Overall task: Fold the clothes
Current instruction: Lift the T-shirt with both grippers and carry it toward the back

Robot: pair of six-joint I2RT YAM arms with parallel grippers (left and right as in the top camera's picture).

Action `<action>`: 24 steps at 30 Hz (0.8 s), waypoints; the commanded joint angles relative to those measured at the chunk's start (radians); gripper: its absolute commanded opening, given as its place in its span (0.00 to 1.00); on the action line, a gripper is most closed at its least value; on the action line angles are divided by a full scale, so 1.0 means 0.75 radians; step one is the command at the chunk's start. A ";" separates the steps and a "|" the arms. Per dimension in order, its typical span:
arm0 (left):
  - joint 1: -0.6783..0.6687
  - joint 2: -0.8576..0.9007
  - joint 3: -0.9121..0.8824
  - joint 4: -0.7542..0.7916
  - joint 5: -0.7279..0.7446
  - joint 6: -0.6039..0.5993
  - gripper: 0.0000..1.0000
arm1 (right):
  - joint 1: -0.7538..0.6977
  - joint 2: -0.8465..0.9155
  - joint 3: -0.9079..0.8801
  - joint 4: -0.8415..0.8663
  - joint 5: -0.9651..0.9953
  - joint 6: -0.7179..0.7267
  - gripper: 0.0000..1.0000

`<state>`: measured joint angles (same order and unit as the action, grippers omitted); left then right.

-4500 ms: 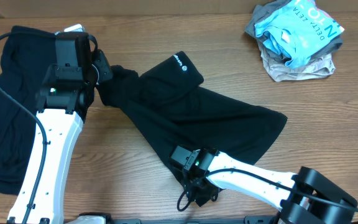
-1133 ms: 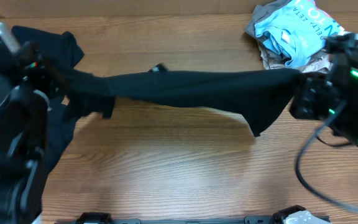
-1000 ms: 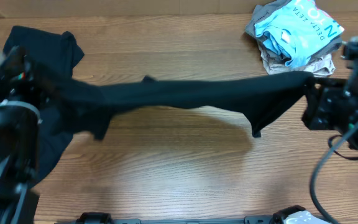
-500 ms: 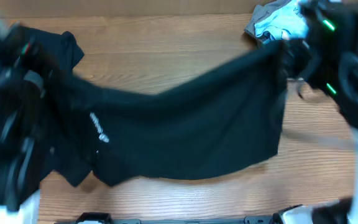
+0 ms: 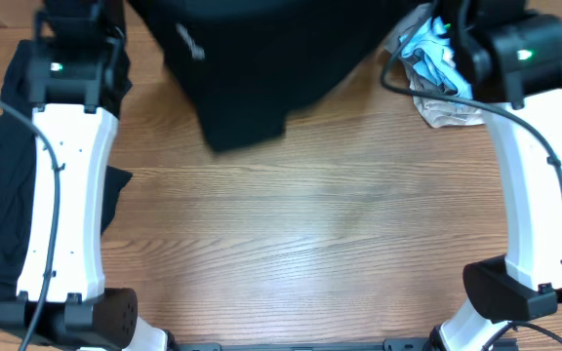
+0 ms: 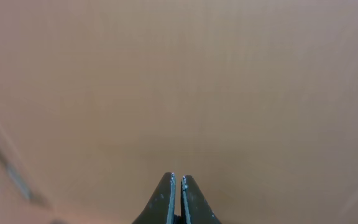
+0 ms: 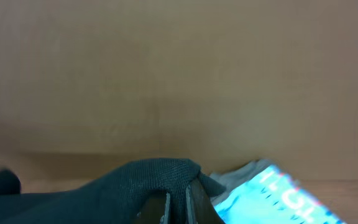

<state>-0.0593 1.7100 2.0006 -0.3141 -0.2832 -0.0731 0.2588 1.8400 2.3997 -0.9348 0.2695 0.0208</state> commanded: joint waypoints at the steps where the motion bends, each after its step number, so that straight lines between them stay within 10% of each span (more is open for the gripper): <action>1: -0.008 -0.069 0.272 0.017 -0.017 0.104 0.04 | -0.068 -0.062 0.135 0.003 -0.003 -0.065 0.04; 15: -0.009 0.011 0.280 -1.072 0.013 -0.161 0.05 | -0.115 0.075 -0.090 -0.454 -0.390 -0.063 0.04; 24: -0.009 0.169 0.034 -1.285 0.195 -0.178 0.04 | -0.115 0.134 -0.389 -0.510 -0.464 -0.022 0.04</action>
<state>-0.0593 1.8278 2.0571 -1.2560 -0.1886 -0.1783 0.1772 1.9690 2.1334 -1.3037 -0.0372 -0.0139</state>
